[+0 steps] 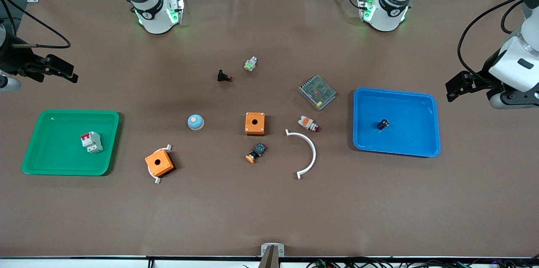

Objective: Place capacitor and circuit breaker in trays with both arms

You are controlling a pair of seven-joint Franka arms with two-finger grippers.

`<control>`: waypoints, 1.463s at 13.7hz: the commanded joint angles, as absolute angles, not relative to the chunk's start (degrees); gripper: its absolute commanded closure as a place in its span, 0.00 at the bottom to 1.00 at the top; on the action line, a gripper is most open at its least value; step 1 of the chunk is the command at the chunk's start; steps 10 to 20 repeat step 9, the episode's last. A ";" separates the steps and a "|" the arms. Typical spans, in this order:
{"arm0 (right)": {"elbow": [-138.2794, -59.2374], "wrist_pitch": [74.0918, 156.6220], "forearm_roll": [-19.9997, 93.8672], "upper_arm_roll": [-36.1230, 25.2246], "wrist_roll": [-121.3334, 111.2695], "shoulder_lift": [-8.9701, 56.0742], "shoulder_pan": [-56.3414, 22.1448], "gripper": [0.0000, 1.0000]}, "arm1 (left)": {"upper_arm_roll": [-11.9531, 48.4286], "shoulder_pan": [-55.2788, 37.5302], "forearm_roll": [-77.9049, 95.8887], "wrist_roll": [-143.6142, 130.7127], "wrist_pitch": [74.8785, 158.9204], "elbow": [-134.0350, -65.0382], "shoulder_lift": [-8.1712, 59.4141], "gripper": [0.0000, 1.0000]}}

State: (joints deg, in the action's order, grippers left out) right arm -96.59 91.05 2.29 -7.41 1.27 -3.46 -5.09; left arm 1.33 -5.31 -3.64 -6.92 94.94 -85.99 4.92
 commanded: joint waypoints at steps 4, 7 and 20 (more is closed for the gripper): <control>-99.84 90.88 1.41 -7.73 2.03 -8.00 -5.54 0.00 | 1.41 -4.22 -2.72 -5.89 93.34 -83.67 5.80 0.00; -99.93 90.88 1.49 -7.82 1.50 -8.79 -5.45 0.00 | 1.41 -4.31 -2.64 -2.65 91.85 -80.53 7.11 0.00; -100.98 91.40 1.49 -8.00 -0.25 -9.49 -5.36 0.00 | 1.41 -4.31 -2.72 -2.02 91.85 -79.37 7.73 0.00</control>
